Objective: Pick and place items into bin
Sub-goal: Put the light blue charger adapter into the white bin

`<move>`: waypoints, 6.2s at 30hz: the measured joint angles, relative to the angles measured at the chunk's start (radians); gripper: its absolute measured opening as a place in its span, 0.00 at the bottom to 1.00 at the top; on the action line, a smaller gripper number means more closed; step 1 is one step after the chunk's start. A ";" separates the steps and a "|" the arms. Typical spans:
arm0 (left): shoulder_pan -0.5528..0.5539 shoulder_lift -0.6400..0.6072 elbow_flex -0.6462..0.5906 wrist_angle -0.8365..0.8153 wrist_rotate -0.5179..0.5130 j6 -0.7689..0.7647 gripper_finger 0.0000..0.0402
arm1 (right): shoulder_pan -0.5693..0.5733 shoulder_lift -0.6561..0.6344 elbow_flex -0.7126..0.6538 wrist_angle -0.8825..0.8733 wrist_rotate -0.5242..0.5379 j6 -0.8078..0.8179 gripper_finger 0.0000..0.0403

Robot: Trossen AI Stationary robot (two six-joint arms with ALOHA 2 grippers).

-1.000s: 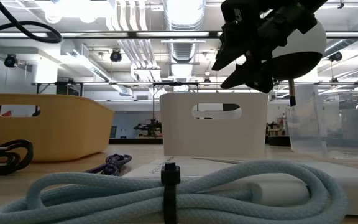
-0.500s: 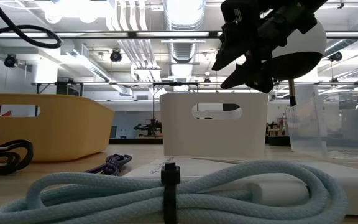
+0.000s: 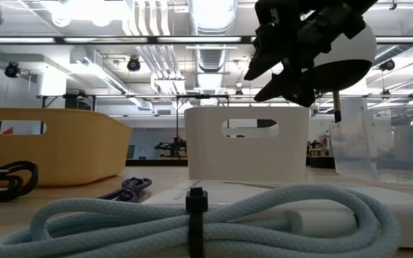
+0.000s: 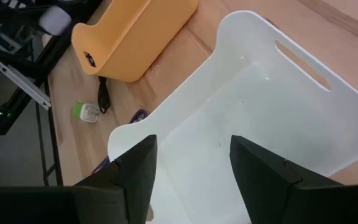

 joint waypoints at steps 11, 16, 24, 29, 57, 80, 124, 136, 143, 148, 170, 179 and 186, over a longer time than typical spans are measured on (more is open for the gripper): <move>0.208 -0.456 0.012 0.437 -0.368 0.373 0.46 | 0.000 0.001 0.000 0.462 -0.007 -0.012 0.47; 0.316 -0.535 -0.106 0.886 -0.349 0.580 0.46 | -0.001 0.001 0.020 0.573 0.042 -0.049 0.47; 0.458 -0.302 -0.212 1.275 -0.307 0.853 0.46 | 0.000 0.058 0.126 0.528 0.031 0.140 0.47; 0.520 -0.119 -0.157 1.310 -0.339 1.071 0.46 | -0.033 0.131 0.183 0.463 -0.048 0.549 0.47; 0.588 0.022 -0.017 1.286 -0.329 1.340 0.46 | -0.065 0.161 0.341 0.471 -0.045 0.569 0.78; 0.707 0.125 -0.024 1.514 -0.146 1.361 0.46 | -0.078 0.167 0.349 0.494 -0.074 0.569 0.74; 0.732 0.075 -0.017 1.338 -0.208 1.410 0.50 | -0.108 0.160 0.338 0.480 -0.128 0.580 0.48; 0.700 -0.109 -0.021 0.812 -0.201 1.115 0.50 | -0.137 0.044 0.332 0.086 -0.155 0.381 0.48; 0.693 -0.200 -0.022 0.642 -0.140 0.916 0.50 | -0.092 -0.052 0.332 -0.347 -0.149 0.009 0.48; 0.693 -0.200 -0.023 0.579 -0.062 0.887 0.50 | 0.002 -0.011 0.332 -0.411 -0.093 -0.308 0.48; 0.677 -0.188 -0.026 0.411 0.170 0.572 0.50 | 0.085 0.384 0.522 -0.617 0.068 -0.672 0.48; 0.668 -0.187 -0.026 0.410 0.170 0.573 0.50 | 0.108 0.442 0.605 -0.689 0.117 -0.709 0.48; 0.668 -0.184 -0.026 0.409 0.170 0.579 0.50 | 0.110 0.437 0.615 -0.700 0.121 -0.656 0.48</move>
